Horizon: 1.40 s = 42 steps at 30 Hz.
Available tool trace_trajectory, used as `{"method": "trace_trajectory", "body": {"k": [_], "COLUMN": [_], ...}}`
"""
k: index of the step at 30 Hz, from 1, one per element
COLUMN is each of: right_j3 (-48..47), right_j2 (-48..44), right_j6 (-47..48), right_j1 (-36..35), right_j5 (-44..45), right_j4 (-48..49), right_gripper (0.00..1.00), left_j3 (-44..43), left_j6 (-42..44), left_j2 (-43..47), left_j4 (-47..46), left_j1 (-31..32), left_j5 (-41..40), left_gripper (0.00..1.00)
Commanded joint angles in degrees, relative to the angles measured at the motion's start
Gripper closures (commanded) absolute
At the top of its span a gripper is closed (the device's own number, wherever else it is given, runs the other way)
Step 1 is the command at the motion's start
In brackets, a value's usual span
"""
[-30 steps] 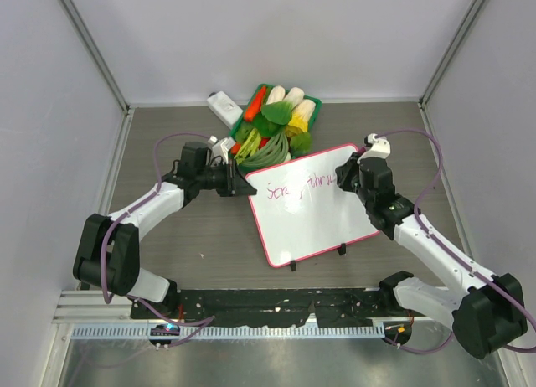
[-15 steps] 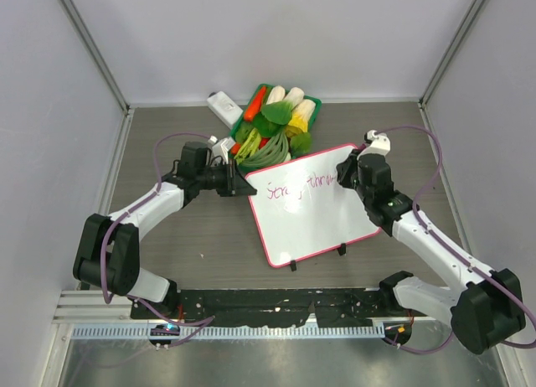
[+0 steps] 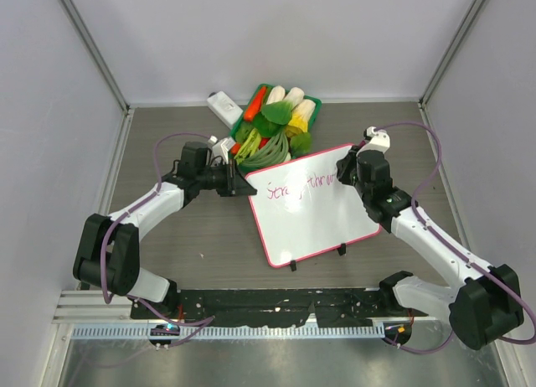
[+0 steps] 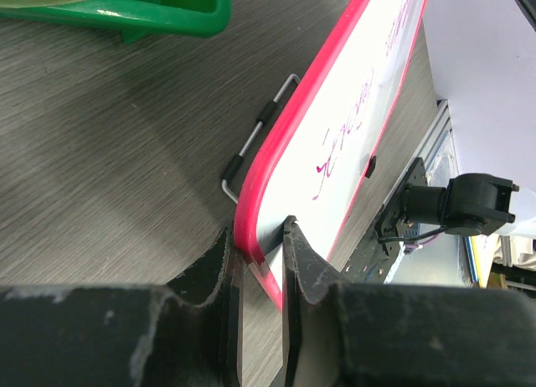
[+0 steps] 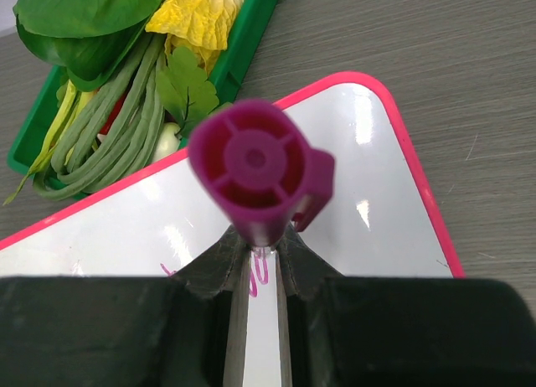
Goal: Write a sentence on the whiteboard
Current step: Write with the whiteboard marker on the whiteboard.
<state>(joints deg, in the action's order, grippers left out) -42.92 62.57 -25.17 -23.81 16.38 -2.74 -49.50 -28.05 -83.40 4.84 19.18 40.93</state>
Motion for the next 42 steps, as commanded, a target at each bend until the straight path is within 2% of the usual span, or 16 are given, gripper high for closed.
{"method": "trace_trajectory", "body": {"k": [1, 13, 28, 42], "right_j3": [-0.1, 3.6, -3.6, -2.6], "right_j2": [-1.7, -4.6, -4.5, -0.3], "right_j6": [0.6, -0.2, 0.1, 1.3], "right_j1": [0.2, 0.2, 0.5, 2.5], "right_j5": [0.3, -0.6, 2.1, 2.7], "right_j4": [0.6, -0.8, -0.4, 0.7], "right_gripper": [0.99, 0.99, 0.99, 0.98], "left_j3": [-0.4, -0.3, -0.3, -0.3], "left_j6": [7.7, 7.7, 7.8, 7.8], "left_j2": [-1.4, -1.2, -1.2, -1.2], "left_j4": [2.6, 2.6, 2.7, 2.8], "left_j1": [1.1, 1.1, 1.3, 1.4], "left_j5": [-8.9, -9.0, -9.0, -9.2], "left_gripper": [1.0, 1.0, 1.0, 1.0]}}
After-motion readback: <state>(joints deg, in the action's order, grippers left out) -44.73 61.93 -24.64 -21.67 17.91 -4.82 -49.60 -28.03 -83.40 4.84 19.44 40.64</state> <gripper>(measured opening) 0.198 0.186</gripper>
